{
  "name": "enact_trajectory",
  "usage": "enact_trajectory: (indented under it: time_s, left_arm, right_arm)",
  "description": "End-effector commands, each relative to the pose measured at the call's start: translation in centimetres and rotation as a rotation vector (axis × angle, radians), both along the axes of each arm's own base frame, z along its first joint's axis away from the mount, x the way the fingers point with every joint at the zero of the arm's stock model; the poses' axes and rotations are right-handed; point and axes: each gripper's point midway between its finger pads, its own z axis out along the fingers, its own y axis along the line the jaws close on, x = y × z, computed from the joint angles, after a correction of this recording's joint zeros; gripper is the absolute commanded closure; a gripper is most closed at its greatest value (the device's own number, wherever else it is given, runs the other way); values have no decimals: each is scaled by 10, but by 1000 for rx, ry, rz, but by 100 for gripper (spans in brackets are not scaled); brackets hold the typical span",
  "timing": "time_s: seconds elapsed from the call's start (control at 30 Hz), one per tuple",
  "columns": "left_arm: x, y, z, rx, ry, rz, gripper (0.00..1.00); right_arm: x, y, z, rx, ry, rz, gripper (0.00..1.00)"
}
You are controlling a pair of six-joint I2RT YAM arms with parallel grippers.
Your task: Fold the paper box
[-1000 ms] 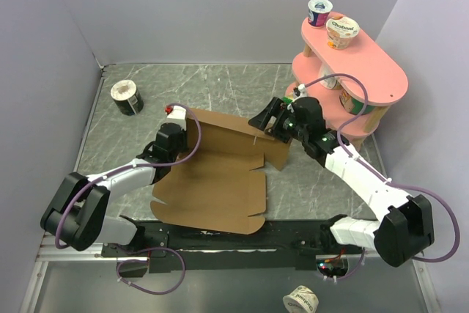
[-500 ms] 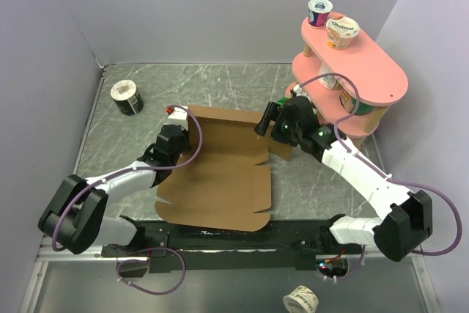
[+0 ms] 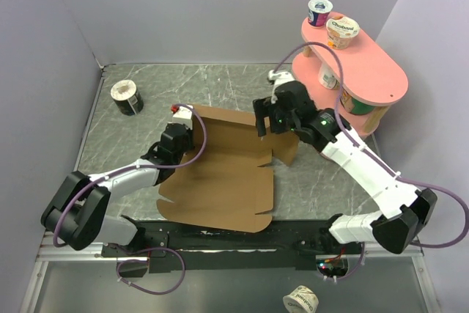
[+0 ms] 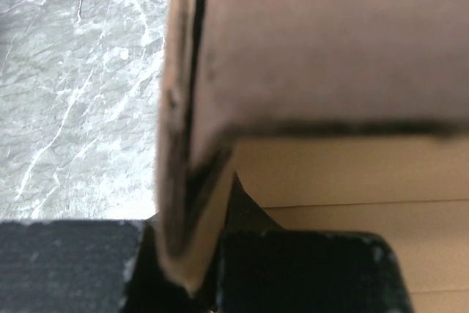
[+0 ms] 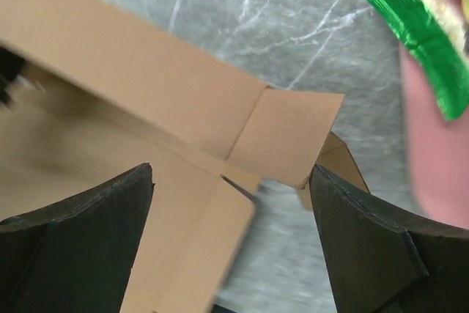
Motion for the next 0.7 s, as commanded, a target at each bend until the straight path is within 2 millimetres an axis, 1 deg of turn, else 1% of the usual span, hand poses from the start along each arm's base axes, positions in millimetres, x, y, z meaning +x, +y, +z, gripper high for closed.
enact_trajectory:
  time_s: [0.0,0.03,0.07,0.1,0.13,0.17,0.2,0.23,0.27,0.3,0.37,0.4,0.43,0.47,0.53,0.57,0.63,0.67]
  left_arm:
    - [9,-9,17,-29,-33,-3,99]
    - [9,-9,18,-31,-35,-3,99]
    - [9,-9,18,-31,-35,-4,99]
    - [9,-9,18,-29,-36,-3,99]
    - [9,-9,17,-31,-34,-4,99]
    - [9,-9,18,-31,-37,-5,99]
    - [9,-9,17,-29,-34,-5,99]
    - [9,-9,17,-29,-34,-5,99]
    - [10,-9,18,-30,-34,-3,99]
    - [10,-9,18,-30,-34,-3,99]
    - [10,-9,17,-29,-31,-4,99]
    - [10,-9,18,-30,-33,-4,99]
    - [10,-9,17,-28,-32,-3,99]
    - [10,-9,17,-28,-32,-1,99]
    - [11,-9,16,-27,-29,1,99]
    - [11,-9,17,-27,-31,0,99]
    - [11,-10,17,-28,-32,-1,99]
    - [11,-10,17,-28,-32,-1,99]
  right_arm:
    - [-4,-5,-4,-285,-34,86,7]
    - [-5,-4,-6,-310,-34,89,7]
    - [-2,-7,-5,-344,-58,67,7]
    - [-6,-2,-7,-374,-76,91,7]
    - [-6,-2,-5,-386,-94,79,6]
    - [-6,-5,-1,-418,-121,85,5]
    - [-3,-11,5,-459,-157,54,4]
    - [-5,-9,8,-470,-179,61,3]
    - [-7,-12,15,-476,-205,56,3]
    - [-4,-16,23,-503,-247,33,3]
    - [-8,-16,34,-503,-294,34,2]
    - [-9,-16,35,-521,-304,51,2]
    - [-12,-9,34,-498,-305,92,2]
    - [-14,-5,33,-489,-306,121,2]
    - [-18,3,16,-490,-267,184,1]
    - [-17,7,4,-509,-239,199,1]
    - [-17,6,-14,-546,-189,201,2]
    - [-14,6,-25,-579,-167,195,3]
